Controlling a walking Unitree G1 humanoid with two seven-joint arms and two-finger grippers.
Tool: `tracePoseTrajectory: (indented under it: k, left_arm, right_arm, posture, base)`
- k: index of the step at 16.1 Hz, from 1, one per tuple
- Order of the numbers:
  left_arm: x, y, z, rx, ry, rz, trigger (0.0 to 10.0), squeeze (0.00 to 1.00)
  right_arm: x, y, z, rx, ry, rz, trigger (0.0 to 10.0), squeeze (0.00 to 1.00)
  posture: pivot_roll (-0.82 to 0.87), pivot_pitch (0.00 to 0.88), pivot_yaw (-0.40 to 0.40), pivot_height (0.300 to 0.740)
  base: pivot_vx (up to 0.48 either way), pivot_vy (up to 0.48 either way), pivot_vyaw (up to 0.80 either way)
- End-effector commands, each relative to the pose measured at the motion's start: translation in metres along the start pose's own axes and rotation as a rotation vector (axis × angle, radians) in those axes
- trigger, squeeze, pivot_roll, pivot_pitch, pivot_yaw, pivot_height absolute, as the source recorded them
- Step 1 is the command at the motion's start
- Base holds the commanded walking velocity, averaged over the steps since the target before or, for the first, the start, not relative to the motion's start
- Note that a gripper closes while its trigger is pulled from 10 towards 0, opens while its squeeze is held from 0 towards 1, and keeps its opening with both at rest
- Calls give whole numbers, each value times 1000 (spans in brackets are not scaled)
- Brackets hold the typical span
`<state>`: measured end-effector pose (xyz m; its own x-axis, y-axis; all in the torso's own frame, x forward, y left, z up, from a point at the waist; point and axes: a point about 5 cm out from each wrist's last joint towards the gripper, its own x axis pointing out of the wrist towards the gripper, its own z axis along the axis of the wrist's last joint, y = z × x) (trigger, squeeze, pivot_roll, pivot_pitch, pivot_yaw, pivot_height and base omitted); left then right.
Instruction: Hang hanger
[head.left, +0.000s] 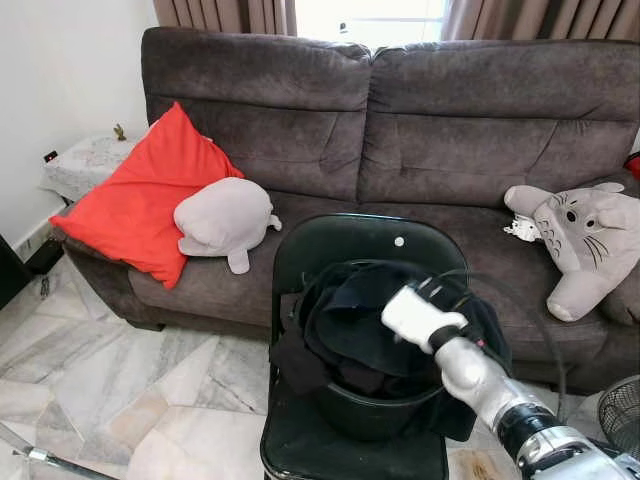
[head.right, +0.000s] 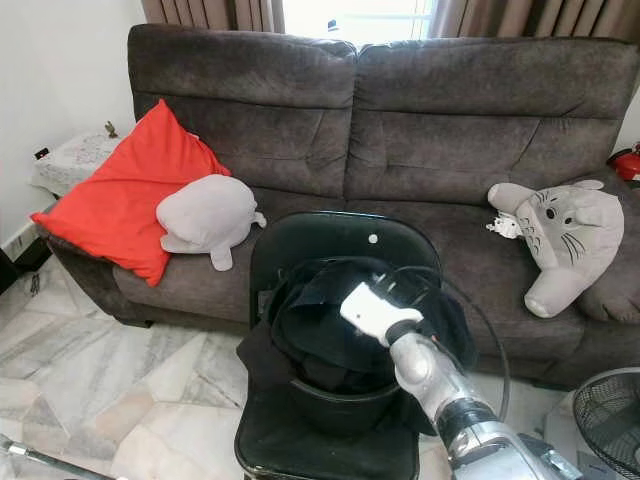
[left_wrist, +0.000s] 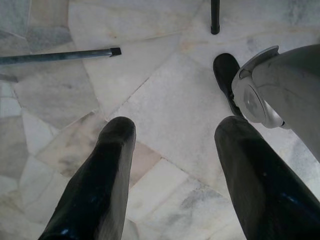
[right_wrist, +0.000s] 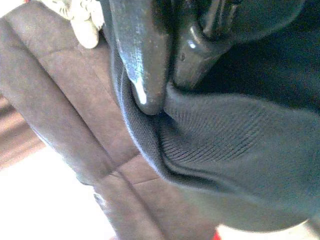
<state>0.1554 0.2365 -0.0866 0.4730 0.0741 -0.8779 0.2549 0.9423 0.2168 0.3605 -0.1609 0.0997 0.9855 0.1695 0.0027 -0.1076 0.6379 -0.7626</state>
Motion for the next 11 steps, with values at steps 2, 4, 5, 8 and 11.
tracePoseTrajectory:
  k: [2, 4, 5, 8, 11]
  left_arm:
    - [-1, 3, -3, -7, 5, 7, 10000, 0]
    - [-1, 3, -3, -7, 5, 6, 10000, 0]
    - [-1, 3, -3, -5, 5, 4, 10000, 0]
    - [-1, 3, -2, -2, 4, 0, 10000, 0]
    - [0, 3, -1, 2, 5, -2, 10000, 0]
  right_arm:
    - [2, -16, 10, 312, -16, -164, 0, 0]
    - [-3, -21, 11, 514, -11, -238, 0, 0]
    - [-8, -22, 16, 640, -25, -276, 0, 0]
    - [-27, -21, 23, 878, 17, -325, 0, 0]
    - [-38, -9, -8, 977, 287, -321, 0, 0]
  posture:
    - [92, 0, 64, 740]
    - [80, 0, 64, 740]
    - [78, 0, 64, 740]
    - [65, 0, 63, 740]
    - [59, 0, 64, 740]
  base:
    - [0, 0, 0]
    - [0, 0, 0]
    - [0, 0, 0]
    - [0, 0, 0]
    - [0, 0, 0]
